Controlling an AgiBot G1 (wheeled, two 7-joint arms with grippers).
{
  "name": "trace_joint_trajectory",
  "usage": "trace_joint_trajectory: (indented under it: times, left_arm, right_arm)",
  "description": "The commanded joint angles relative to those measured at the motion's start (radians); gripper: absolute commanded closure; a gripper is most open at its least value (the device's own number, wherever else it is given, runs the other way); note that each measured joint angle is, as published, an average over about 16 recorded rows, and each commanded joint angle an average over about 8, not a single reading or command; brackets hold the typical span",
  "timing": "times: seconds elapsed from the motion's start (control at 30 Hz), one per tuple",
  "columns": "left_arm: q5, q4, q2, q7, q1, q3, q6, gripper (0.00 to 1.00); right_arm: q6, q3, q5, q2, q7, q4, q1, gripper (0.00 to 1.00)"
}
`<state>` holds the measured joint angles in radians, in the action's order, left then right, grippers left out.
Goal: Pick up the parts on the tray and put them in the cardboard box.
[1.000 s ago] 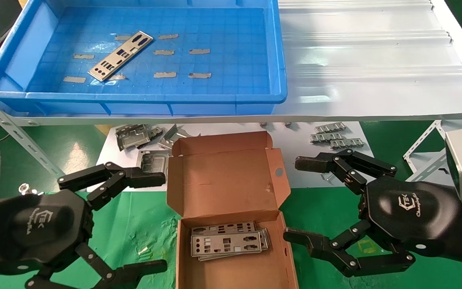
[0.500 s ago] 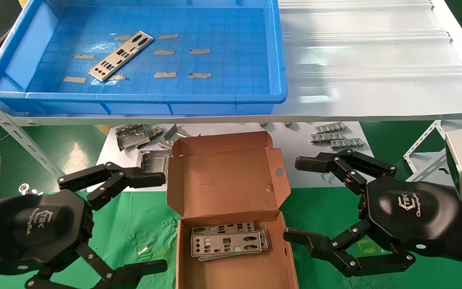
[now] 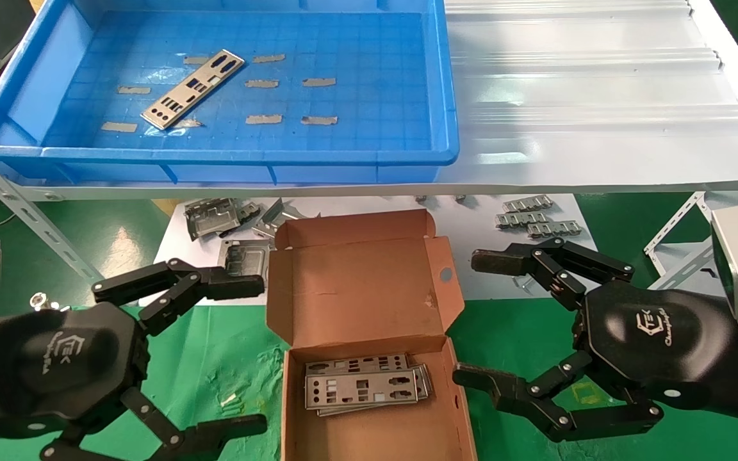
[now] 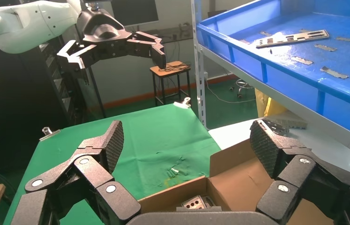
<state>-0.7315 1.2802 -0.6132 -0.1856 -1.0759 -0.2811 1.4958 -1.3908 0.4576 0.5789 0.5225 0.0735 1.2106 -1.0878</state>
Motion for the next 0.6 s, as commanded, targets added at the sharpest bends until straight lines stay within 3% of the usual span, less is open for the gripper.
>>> trace_joint_trajectory:
  times: [0.03,0.6]
  left_arm:
    - [0.0,0.0,0.0,0.0,0.0,0.0,0.0,0.0]
    - [0.0,0.0,0.0,0.0,0.0,0.0,0.0,0.0]
  right_arm:
    - [0.0,0.0,0.0,0.0,0.0,0.0,0.0,0.0]
    - [0.0,0.0,0.0,0.0,0.0,0.0,0.0,0.0]
